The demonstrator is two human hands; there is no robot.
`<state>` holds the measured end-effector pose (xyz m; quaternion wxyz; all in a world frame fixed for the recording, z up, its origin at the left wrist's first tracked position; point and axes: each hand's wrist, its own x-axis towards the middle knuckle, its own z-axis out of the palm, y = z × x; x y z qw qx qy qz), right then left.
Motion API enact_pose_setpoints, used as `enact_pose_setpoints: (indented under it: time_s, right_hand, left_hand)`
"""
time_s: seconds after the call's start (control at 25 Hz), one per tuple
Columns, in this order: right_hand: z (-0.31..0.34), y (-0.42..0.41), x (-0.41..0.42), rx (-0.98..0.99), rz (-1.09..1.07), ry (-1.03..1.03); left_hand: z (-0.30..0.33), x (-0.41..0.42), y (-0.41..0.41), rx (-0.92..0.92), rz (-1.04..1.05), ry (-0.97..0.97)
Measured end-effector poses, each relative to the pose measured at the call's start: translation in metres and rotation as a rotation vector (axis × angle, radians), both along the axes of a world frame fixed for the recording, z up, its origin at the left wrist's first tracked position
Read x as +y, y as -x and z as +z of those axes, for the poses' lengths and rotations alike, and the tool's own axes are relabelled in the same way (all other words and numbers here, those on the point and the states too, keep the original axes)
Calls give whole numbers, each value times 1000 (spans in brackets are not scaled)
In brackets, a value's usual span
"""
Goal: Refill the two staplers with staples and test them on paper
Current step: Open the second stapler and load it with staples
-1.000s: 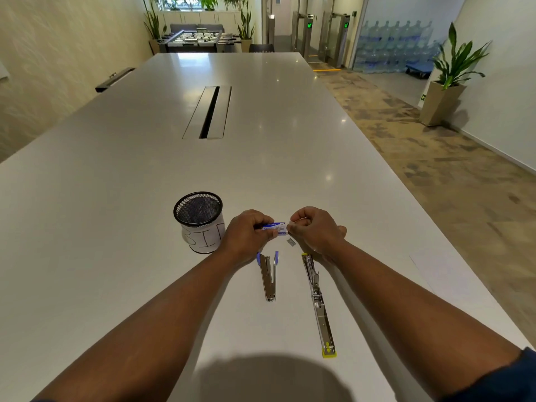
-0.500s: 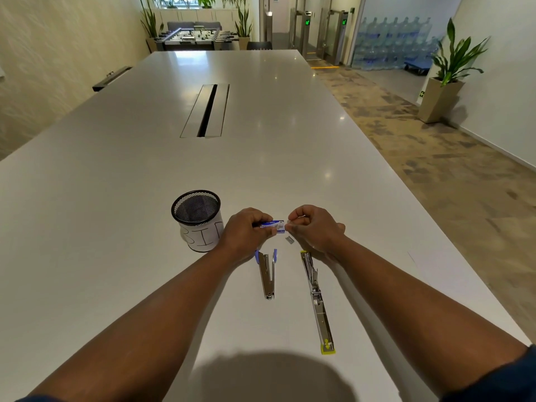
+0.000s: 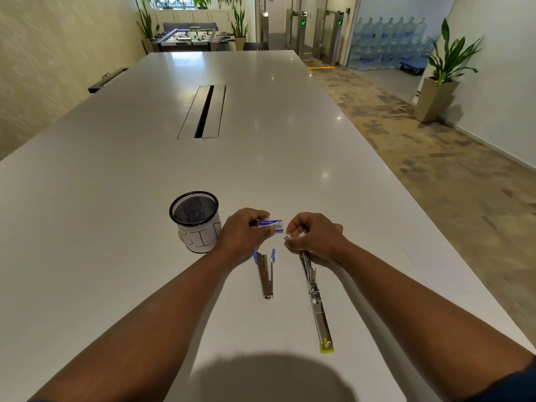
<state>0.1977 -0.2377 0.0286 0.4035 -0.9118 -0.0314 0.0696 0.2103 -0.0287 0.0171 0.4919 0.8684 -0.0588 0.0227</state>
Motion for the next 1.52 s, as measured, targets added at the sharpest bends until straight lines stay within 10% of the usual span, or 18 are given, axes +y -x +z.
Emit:
enact_pose_setpoints:
  time_s: [0.2, 0.56, 0.76, 1.04, 1.52]
  right_hand:
    - [4, 4, 1, -27, -21, -8]
    - [15, 43, -14, 146, -62, -917]
    - [18, 76, -21, 179, -115, -1015]
    - [-20, 144, -15, -316, -190, 16]
    - [-18, 141, -16, -401, -130, 157]
  left_hand:
    - [0, 2, 3, 25, 28, 97]
    - [31, -28, 35, -81, -223, -15]
    - [42, -43, 54, -105, -277, -15]
    - [46, -46, 64, -16, -271, -226]
    - [53, -57, 67, 69, -382, -347]
